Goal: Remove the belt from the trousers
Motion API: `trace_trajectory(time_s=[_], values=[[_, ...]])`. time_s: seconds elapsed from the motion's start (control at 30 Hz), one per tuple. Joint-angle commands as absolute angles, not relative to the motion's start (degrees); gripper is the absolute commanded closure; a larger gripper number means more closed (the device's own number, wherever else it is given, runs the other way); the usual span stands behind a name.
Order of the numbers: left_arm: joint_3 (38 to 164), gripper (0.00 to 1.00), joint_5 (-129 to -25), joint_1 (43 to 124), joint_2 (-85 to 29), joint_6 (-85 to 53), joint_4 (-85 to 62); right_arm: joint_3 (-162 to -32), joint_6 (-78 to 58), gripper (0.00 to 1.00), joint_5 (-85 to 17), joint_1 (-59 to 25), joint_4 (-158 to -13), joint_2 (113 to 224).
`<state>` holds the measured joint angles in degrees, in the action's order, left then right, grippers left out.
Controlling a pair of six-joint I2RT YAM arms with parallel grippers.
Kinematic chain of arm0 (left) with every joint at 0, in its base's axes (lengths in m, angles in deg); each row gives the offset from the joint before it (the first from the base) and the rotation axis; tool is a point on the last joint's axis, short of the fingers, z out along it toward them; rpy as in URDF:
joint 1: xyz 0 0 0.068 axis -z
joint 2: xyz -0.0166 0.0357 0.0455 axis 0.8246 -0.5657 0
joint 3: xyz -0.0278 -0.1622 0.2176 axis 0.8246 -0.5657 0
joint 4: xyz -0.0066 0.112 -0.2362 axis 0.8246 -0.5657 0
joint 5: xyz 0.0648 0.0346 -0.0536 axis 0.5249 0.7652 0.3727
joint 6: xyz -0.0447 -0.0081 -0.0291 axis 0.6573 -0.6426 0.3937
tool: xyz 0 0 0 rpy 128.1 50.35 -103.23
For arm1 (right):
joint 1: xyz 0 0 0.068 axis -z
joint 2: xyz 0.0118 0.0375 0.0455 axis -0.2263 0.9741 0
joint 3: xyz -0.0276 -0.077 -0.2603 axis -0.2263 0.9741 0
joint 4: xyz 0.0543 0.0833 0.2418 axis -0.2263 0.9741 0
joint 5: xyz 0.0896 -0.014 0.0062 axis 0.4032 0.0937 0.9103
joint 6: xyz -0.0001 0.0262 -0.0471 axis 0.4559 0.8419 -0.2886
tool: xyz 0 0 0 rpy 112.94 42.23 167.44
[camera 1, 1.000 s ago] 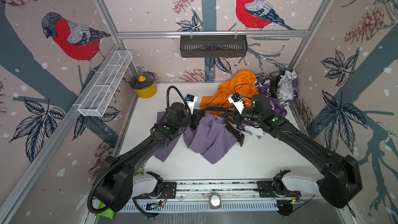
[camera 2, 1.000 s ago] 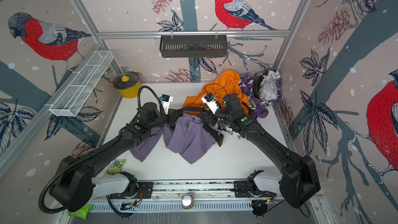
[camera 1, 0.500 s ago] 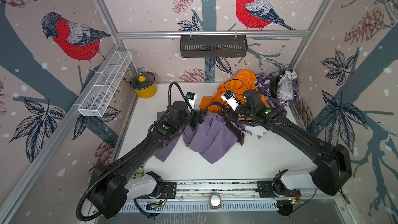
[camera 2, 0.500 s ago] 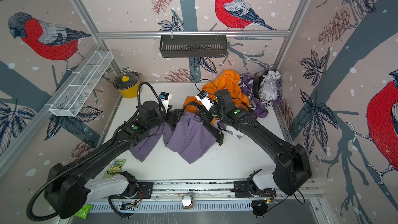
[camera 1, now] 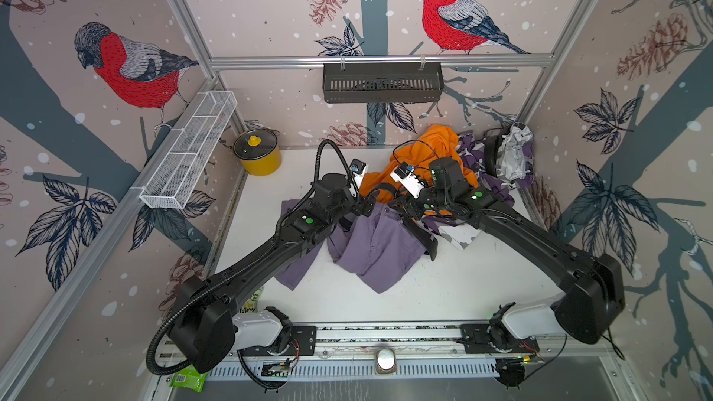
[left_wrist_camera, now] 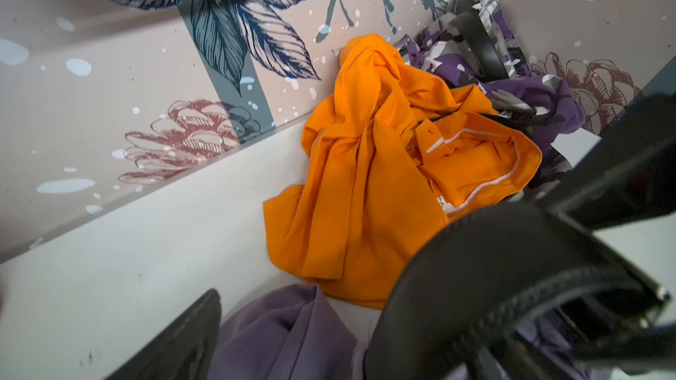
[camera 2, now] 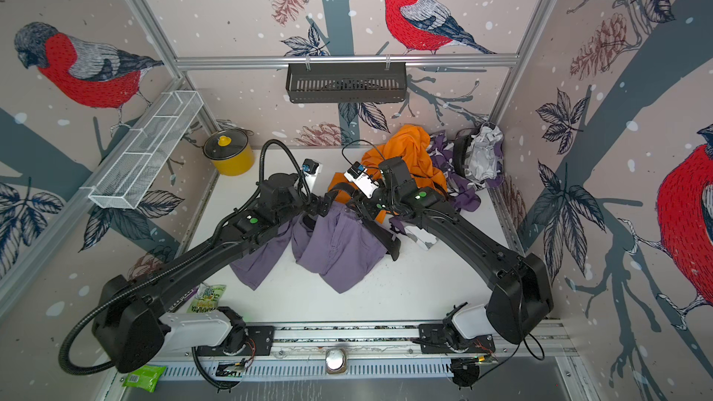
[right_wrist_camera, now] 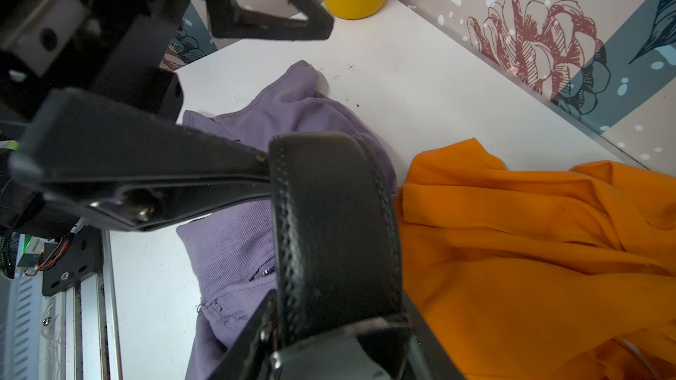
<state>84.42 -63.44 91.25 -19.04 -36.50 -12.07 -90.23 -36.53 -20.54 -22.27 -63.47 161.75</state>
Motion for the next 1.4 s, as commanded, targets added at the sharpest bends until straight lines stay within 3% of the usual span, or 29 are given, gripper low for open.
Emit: trace_trajectory(time_s=[0.0, 0.17, 0.23, 0.3, 0.37, 0.77, 0.9, 1.0, 1.23, 1.37], values=[[86.7, 0.03, -63.5, 91.8, -20.7, -41.0, -6.4, -90.3, -36.8, 0.99, -19.6, -22.6, -63.7, 161.9], [87.8, 0.16, -63.1, 92.6, -23.9, -42.4, -4.8, -90.3, -36.8, 0.99, -19.7, -22.8, -63.6, 162.3], [87.3, 0.40, -62.0, 92.5, -24.4, -42.2, -4.6, -90.2, -36.8, 0.99, -19.8, -22.8, -63.4, 162.1], [86.2, 0.74, -57.3, 92.6, -24.2, -40.0, -4.0, -90.2, -36.8, 0.99, -20.1, -22.5, -62.8, 162.0], [85.2, 0.99, -52.0, 92.4, -23.4, -36.9, -3.5, -90.1, -36.5, 0.99, -20.3, -22.0, -62.2, 161.8], [76.3, 1.00, -54.5, 77.6, -15.6, -19.5, -9.3, -86.7, -34.8, 0.99, -18.1, -17.6, -63.0, 159.8], [74.9, 1.00, -67.8, 77.9, -14.5, -20.8, -7.1, -86.3, -34.8, 0.99, -16.4, -19.5, -66.0, 160.8], [74.4, 1.00, -68.4, 81.5, -15.6, -18.5, -8.5, -87.5, -35.1, 0.98, -17.5, -22.1, -67.7, 163.9], [67.0, 1.00, -66.2, 83.3, -11.0, -13.9, -5.7, -87.8, -34.1, 0.65, -20.8, -24.0, -72.3, 167.9], [66.0, 1.00, -67.0, 83.4, -10.3, -13.9, -5.2, -85.5, -34.4, 0.28, -21.4, -24.9, -76.4, 166.5]])
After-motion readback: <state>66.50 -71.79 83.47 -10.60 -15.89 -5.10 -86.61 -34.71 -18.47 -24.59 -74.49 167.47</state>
